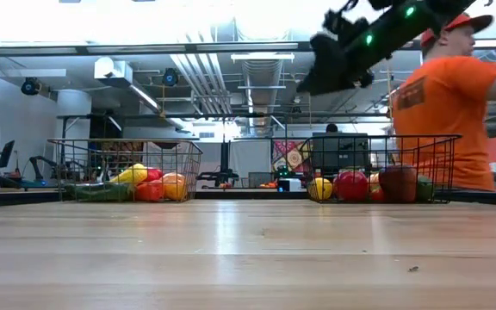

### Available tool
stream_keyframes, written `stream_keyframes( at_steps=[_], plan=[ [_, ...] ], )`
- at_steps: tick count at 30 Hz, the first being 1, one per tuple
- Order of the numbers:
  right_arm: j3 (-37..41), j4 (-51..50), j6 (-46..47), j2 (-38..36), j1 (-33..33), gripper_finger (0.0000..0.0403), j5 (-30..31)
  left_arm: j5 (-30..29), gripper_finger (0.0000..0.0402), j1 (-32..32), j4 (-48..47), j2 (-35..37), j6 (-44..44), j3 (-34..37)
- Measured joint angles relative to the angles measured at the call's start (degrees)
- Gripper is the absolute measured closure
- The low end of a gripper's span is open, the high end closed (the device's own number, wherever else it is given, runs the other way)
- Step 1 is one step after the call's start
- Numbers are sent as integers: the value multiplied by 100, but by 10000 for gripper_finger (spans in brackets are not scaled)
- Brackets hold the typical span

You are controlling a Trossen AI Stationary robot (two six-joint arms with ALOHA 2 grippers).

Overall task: Sort produce into baskets
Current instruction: Return to Home Position

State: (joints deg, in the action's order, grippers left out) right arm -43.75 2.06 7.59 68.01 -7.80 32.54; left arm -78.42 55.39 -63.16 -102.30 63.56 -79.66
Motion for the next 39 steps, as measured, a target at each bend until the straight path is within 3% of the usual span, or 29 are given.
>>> stream_keyframes(
  at_steps=[5,11,15,17,19,22,25,28,32,37,39],
  plan=[
    [300,1293,-725,225,1042,179,-3,675,203,-340,1440,2,-1831,-155],
    [470,2077,-980,435,1599,179,-1,2805,203,-1064,4238,2,-5456,-238],
    [475,2134,-998,450,1685,179,0,4073,203,-1638,4883,71,-6981,-238],
    [493,2254,-1093,448,1693,179,-91,4419,203,-2024,4874,152,-7328,-238],
    [573,2563,-1245,446,1652,179,-555,4886,203,-2455,4907,219,-7621,-227],
    [819,3269,-1420,446,1538,179,-1355,6347,203,-3147,4966,280,-7997,-224],
    [1127,3877,-1450,415,1455,179,-1436,7791,203,-3810,4851,357,-8108,-214],
    [1502,4339,-1312,324,1355,179,-1447,8705,203,-4323,4822,477,-8167,-83],
    [1987,4628,-1155,44,1254,179,-1580,9027,203,-4741,4972,804,-8280,365],
    [2260,4683,-1107,-397,1034,179,-2802,9039,203,-5055,6138,1760,-8301,1537],
    [2278,4689,-1073,-544,986,179,-2998,9036,203,-5139,6734,2280,-8237,2195]
  ],
)
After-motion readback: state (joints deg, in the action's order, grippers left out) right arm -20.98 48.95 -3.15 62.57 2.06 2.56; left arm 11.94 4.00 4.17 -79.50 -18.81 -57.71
